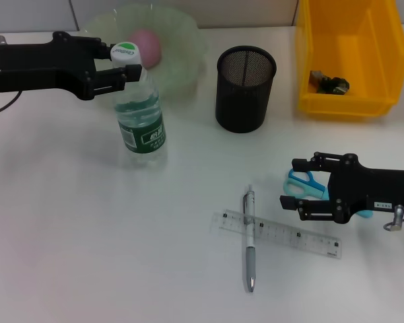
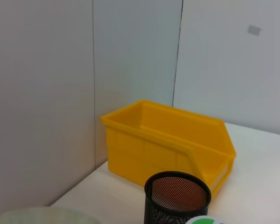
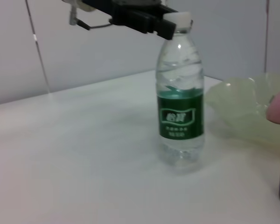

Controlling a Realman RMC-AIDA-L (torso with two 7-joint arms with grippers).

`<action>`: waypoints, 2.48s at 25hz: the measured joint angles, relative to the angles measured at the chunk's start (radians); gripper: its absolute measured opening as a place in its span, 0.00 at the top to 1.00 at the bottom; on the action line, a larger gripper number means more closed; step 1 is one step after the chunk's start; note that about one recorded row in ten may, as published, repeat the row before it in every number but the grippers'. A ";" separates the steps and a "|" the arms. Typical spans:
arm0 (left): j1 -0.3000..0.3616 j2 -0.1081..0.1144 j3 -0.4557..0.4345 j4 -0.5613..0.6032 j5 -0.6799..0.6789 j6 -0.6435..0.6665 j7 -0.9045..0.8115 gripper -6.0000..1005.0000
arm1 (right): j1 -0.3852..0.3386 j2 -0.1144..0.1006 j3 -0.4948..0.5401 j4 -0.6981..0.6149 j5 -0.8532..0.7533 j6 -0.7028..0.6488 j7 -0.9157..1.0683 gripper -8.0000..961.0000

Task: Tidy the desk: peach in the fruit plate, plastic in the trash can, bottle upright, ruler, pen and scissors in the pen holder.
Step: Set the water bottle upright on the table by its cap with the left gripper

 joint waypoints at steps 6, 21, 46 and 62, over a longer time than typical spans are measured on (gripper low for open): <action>0.001 0.000 -0.003 -0.006 0.000 -0.008 -0.004 0.56 | 0.000 0.000 0.000 0.001 0.001 0.008 -0.001 0.20; 0.002 0.000 -0.004 -0.019 0.000 -0.018 -0.003 0.56 | -0.002 0.000 0.000 0.003 0.001 0.007 -0.001 0.20; 0.018 0.032 -0.021 -0.019 0.003 -0.072 -0.002 0.56 | -0.002 0.000 0.000 0.003 0.001 0.008 -0.001 0.20; 0.032 0.042 -0.021 -0.019 0.009 -0.122 0.002 0.56 | -0.002 0.002 0.000 0.003 0.001 0.008 0.005 0.20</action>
